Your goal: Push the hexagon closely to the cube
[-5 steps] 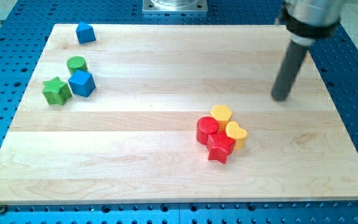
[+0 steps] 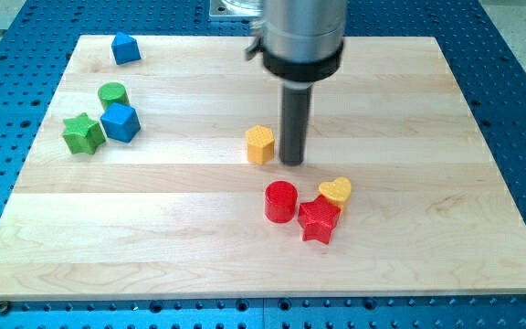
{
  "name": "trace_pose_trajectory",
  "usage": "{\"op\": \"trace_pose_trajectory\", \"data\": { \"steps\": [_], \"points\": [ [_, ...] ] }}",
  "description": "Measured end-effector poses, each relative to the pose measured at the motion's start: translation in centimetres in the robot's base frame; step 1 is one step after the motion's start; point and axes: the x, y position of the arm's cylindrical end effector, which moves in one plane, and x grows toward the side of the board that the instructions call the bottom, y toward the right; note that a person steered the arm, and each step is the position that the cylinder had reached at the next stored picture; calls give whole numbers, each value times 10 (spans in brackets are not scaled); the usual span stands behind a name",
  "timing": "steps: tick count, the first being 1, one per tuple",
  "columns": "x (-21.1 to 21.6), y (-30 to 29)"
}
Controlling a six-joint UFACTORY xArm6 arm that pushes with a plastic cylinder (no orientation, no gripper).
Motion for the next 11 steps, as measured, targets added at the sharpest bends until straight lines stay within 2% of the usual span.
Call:
{"op": "trace_pose_trajectory", "data": {
  "steps": [1,2,3,4,5,6,7,9,10,11],
  "points": [
    [-14,-48],
    [-11,-100],
    [-11,-90],
    [-1,-44],
    [38,-83],
    [32,-128],
    [4,-148],
    [-19,-170],
    [-18,-153],
    [-20,-9]
  ]
}}
